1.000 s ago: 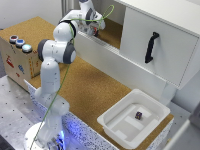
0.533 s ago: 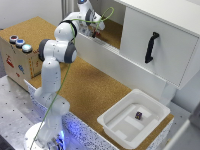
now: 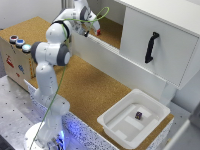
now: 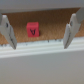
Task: Place the pink object inside the left cabinet
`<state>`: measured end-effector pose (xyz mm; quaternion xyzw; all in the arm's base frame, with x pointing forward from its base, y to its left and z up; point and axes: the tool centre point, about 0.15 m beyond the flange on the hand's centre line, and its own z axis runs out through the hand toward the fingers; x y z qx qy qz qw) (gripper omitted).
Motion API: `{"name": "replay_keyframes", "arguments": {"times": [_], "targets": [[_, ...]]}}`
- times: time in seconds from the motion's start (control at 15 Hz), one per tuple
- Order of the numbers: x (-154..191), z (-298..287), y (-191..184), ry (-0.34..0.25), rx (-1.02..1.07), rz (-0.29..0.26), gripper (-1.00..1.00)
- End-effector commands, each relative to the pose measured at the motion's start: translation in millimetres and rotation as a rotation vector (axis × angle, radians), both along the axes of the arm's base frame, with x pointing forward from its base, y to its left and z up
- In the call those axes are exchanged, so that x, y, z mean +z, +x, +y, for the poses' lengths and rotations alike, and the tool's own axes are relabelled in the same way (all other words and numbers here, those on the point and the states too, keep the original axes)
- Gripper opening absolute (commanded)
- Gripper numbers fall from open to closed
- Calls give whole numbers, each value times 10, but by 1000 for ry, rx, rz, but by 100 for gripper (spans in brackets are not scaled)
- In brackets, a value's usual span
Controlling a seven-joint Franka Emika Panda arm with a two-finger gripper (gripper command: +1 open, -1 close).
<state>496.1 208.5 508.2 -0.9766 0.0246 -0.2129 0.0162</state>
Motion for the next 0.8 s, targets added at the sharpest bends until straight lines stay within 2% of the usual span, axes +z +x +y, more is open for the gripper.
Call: {"name": "replay_keyframes", "arguments": {"times": [0.0,0.27,0.4,0.47,0.6,0.73], "targets": [[-371,7,-1387,145,154,-74,100],[-599,386,-1823,89,227,15,100],[-688,548,-1905,99,255,55,100],[-667,679,-1969,84,300,69,100],[-385,994,-2202,48,450,64,100],[-126,1332,-2526,-6,693,103,100]]}}
